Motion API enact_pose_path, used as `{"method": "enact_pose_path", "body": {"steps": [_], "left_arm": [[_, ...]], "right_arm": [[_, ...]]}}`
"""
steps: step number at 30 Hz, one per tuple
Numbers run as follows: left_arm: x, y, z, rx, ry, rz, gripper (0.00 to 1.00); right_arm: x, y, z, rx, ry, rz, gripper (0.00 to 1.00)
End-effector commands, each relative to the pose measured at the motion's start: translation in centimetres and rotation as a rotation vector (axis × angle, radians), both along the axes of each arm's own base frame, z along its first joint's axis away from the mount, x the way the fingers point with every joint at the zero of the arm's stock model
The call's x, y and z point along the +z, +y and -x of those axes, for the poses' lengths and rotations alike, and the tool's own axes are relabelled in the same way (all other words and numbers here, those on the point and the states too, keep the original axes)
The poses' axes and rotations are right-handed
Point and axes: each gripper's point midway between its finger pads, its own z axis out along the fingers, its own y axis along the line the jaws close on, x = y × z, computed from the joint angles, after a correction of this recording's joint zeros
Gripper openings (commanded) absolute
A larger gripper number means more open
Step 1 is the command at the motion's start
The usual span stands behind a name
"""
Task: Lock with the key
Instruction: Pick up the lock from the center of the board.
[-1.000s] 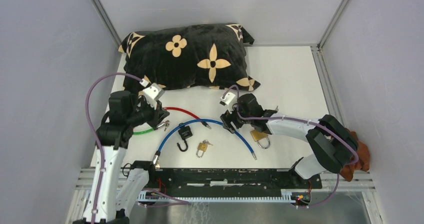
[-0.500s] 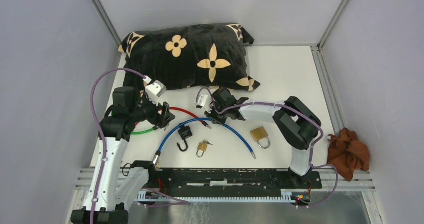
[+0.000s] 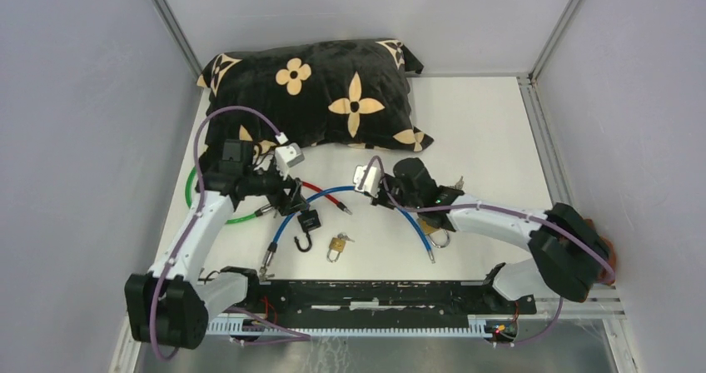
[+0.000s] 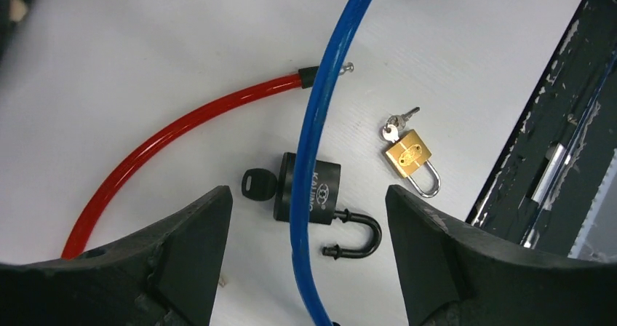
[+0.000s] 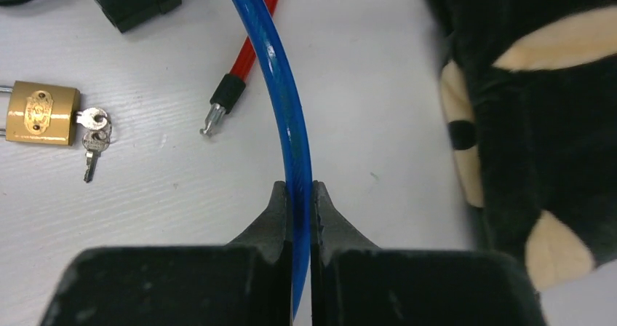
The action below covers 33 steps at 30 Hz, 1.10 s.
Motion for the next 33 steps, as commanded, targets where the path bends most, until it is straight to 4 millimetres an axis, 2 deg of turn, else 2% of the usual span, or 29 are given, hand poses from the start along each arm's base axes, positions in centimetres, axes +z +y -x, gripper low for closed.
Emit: {"method": "enact_pose_path", "body": {"steps": [1, 6, 7, 9, 10, 12, 13, 15, 16, 17, 18, 19, 21, 26, 33], "left_arm": [[-1.1, -3.4, -2.1, -0.192, -0.13, 0.024, 0.85], [-2.5, -5.0, -3.8, -0.219, -0.159, -0.011, 0.87], [-2.7, -5.1, -3.8, -0.225, -0.159, -0.014, 0.85], [-3.4, -5.5, -3.1, -0.243, -0.145, -0.023, 0.74], [-3.9, -5.6, -2.5, -0.255, -0.132, -0.032, 0.62], [-4.4, -5.7, -1.6, -0.279, -0.12, -0.04, 0.13], [-4.2, -5.7, -1.4, -0.279, -0.12, -0.038, 0.04], [-2.6, -5.8, -1.3, -0.275, -0.138, -0.02, 0.02], [-1.6, -5.9, -1.3, -0.272, -0.153, -0.008, 0.02], [-0.6, -6.0, -1.3, -0.269, -0.175, 0.0, 0.02], [0.2, -6.0, -1.3, -0.269, -0.194, 0.004, 0.02], [0.9, -5.9, -1.2, -0.267, -0.214, 0.004, 0.02], [1.8, -5.7, -0.8, -0.269, -0.241, -0.002, 0.02], [1.7, -4.9, -0.2, -0.262, -0.243, -0.039, 0.02], [2.2, -4.6, -0.3, -0.245, -0.265, -0.048, 0.02]], "right_arm": [[7.3, 1.1, -0.4, 0.026, -0.246, -0.216, 0.0], [10.1, 0.4, 0.9, 0.041, -0.313, -0.281, 0.0], [10.6, 0.3, 1.0, 0.041, -0.325, -0.293, 0.0], [11.2, 0.2, 1.0, 0.037, -0.334, -0.306, 0.0], [11.6, 0.2, 1.1, 0.039, -0.341, -0.318, 0.0], [12.0, 0.2, 1.4, 0.048, -0.347, -0.335, 0.0], [12.0, 0.3, 1.5, 0.057, -0.342, -0.338, 0.0], [10.9, 0.2, 1.6, 0.053, -0.297, -0.301, 0.0], [10.2, -0.1, 1.3, 0.03, -0.269, -0.28, 0.11], [9.3, -0.6, 0.9, -0.006, -0.234, -0.26, 0.32], [8.7, -1.2, 0.5, -0.047, -0.205, -0.255, 0.49], [8.2, -1.9, 0.2, -0.092, -0.168, -0.268, 0.6], [7.0, -3.4, -0.4, -0.168, -0.104, -0.301, 0.69], [4.9, -5.7, -0.3, -0.273, -0.01, -0.291, 0.72], [2.1, -8.1, 1.4, -0.405, 0.161, -0.235, 0.68]]}}
